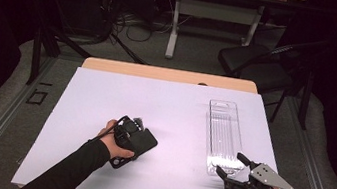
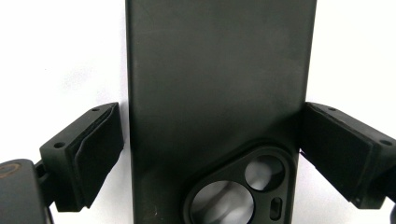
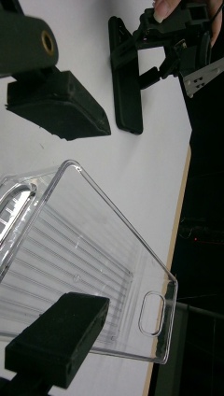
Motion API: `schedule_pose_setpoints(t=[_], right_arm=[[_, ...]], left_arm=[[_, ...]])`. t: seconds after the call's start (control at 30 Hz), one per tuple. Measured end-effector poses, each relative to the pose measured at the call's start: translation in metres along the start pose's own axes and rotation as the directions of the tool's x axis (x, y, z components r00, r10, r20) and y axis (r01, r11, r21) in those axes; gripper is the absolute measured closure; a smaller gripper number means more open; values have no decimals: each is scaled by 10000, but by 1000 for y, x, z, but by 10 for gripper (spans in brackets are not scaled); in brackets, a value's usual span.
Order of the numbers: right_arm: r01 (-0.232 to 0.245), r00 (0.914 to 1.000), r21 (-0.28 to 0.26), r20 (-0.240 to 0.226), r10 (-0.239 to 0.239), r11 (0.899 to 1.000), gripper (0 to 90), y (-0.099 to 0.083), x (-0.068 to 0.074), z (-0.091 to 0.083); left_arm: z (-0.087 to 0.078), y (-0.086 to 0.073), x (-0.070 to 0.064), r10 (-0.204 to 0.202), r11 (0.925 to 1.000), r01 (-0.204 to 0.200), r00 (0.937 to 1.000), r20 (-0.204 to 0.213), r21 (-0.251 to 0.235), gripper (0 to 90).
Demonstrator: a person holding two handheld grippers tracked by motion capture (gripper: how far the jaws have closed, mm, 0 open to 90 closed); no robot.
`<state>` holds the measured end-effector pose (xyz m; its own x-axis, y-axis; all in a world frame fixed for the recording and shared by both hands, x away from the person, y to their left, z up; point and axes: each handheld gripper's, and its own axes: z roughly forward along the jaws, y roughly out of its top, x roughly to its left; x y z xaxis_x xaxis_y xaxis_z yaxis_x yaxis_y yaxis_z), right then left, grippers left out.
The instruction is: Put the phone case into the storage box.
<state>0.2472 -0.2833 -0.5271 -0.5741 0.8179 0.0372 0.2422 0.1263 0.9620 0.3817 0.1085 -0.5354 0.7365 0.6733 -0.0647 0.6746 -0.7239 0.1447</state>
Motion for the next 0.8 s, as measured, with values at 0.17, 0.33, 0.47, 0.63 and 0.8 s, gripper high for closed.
schedule_pose_setpoints(t=[0.17, 0.33, 0.47, 0.63, 0.8], right_arm=[[3, 10000, 5, -2, -3, 10000, 144, 0, 0, 0], [11, 10000, 5, -4, -11, 10000, 144, 0, 0, 0], [4, 10000, 7, -9, -4, 10000, 144, 0, 0, 0], [18, 10000, 0, -3, -18, 10000, 144, 0, 0, 0], [-16, 10000, 6, -8, 16, 10000, 144, 0, 0, 0]], left_arm=[[0, 0, -1, -37, 10000, 37, 10000, -50, -2, 75], [1, 0, -2, -77, 10000, 77, 9999, -111, 8, 75], [2, 1, -3, -101, 9999, 101, 9997, -203, 26, 74], [2, 2, -4, -171, 9998, 175, 9994, -298, 134, 72], [2, 2, -4, -179, 9997, 183, 9994, -312, 132, 73]])
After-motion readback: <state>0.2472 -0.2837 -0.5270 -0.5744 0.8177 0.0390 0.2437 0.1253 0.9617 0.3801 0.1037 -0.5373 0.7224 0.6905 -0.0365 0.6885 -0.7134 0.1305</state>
